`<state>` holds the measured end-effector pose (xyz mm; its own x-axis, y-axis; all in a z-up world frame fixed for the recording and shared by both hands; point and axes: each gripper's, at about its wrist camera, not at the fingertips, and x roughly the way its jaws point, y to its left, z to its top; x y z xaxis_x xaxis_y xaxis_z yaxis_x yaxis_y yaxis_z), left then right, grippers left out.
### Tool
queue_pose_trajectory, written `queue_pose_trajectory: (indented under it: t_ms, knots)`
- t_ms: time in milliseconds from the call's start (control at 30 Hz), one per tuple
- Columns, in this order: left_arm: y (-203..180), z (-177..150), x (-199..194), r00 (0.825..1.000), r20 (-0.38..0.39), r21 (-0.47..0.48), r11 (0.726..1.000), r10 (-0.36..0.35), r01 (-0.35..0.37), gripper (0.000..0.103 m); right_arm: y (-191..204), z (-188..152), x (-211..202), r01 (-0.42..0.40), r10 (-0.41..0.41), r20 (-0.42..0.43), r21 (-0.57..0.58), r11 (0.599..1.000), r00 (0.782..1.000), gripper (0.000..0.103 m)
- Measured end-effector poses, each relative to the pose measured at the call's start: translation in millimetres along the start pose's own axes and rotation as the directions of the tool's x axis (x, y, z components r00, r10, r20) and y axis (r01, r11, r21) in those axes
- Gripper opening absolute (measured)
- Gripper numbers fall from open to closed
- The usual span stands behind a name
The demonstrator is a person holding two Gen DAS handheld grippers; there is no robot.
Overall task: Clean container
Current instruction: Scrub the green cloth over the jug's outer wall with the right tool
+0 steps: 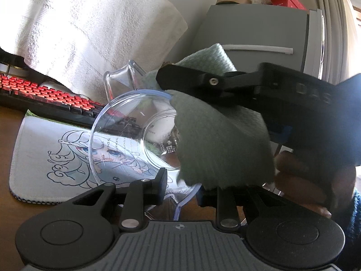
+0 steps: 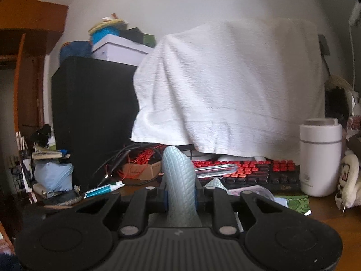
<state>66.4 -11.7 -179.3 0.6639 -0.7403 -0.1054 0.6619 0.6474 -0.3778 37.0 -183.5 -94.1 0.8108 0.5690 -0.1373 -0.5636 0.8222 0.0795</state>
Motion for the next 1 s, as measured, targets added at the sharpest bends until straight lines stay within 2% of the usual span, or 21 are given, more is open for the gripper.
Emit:
queue_pose_trajectory:
  t_ms: [100, 200, 367, 600, 733, 1000]
  knots:
    - [0, 0, 0, 1.000, 0.001, -0.005, 1.000, 0.000, 0.000, 0.026, -5, 2, 3, -0.014, 0.014, -0.007, -0.019, 1.000, 1.000, 0.016]
    - [1, 0, 0, 1.000, 0.002, -0.011, 1.000, 0.000, 0.000, 0.026, -19, 5, 10, 0.005, -0.005, -0.013, 0.003, 1.000, 1.000, 0.015]
    - [0, 0, -1, 1.000, 0.001, -0.008, 1.000, 0.000, 0.000, 0.026, -52, 12, 21, 0.043, -0.039, -0.040, 0.108, 0.993, 0.998, 0.015]
    - [0, 0, -1, 1.000, 0.000, -0.004, 1.000, 0.002, -0.002, 0.026, -57, 10, 22, 0.061, -0.057, -0.041, 0.133, 0.989, 0.998, 0.016]
    - [0, 1, -1, 1.000, 0.000, -0.001, 1.000, 0.004, -0.004, 0.026, -45, 9, 19, 0.079, -0.075, -0.039, 0.114, 0.990, 0.996, 0.018]
    - [-1, 0, 0, 1.000, 0.000, -0.002, 1.000, 0.004, -0.004, 0.026, -6, 1, 0, 0.035, -0.035, -0.013, 0.017, 0.999, 0.999, 0.019]
